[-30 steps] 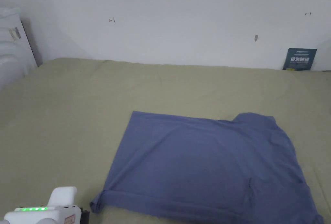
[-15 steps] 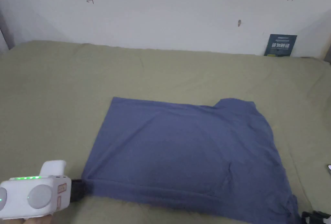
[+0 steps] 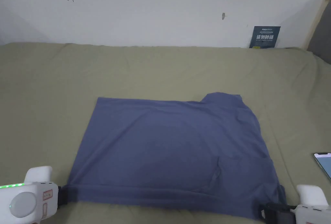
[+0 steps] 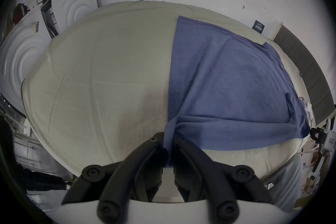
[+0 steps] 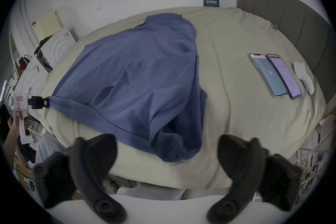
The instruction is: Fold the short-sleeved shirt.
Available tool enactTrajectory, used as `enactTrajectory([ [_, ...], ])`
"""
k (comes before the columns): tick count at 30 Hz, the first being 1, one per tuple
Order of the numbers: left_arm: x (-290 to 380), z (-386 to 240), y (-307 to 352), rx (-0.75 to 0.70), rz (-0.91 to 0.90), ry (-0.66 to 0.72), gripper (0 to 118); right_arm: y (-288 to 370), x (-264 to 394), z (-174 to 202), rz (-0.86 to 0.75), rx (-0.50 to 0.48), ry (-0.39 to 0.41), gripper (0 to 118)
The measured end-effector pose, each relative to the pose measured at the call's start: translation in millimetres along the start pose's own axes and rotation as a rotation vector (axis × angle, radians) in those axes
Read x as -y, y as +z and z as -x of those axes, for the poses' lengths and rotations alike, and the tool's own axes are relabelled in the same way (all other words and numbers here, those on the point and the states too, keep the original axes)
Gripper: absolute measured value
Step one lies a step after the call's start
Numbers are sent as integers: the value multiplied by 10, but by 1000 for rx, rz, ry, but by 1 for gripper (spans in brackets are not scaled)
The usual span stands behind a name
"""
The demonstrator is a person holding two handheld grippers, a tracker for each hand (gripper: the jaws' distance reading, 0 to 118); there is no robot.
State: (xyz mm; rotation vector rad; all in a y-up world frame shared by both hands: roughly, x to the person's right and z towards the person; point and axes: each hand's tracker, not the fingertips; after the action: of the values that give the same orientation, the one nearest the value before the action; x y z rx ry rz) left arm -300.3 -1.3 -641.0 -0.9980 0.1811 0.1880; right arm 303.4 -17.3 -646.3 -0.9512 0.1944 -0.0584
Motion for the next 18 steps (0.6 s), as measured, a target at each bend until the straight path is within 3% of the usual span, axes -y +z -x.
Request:
enactTrajectory([
  [1, -13, 26, -10, -2, -3, -2, 10, -40, 12, -19, 8, -4, -10, 76],
  [2, 3, -30, -13, -4, -2, -3, 10, -59, 31, -27, 10, 5, -16, 34],
  [3, -7, -24, -24, -6, 3, -4, 10, -80, -22, -13, 19, 31, 33, 6],
  [5, -25, 8, -30, -2, 3, -1, 10, -40, -4, -52, 18, -33, 19, 6],
  [7, 4, -11, 9, 2, 6, -5, 10, 78, 60, -124, -31, 4, -50, 6],
  [14, -184, 4, 211, 39, -38, 23, 10, 245, -322, -121, -72, -35, -56, 6],
  [18, -437, -35, 221, 50, -65, 21, 10, 419, -685, 84, -114, -43, -46, 6],
])
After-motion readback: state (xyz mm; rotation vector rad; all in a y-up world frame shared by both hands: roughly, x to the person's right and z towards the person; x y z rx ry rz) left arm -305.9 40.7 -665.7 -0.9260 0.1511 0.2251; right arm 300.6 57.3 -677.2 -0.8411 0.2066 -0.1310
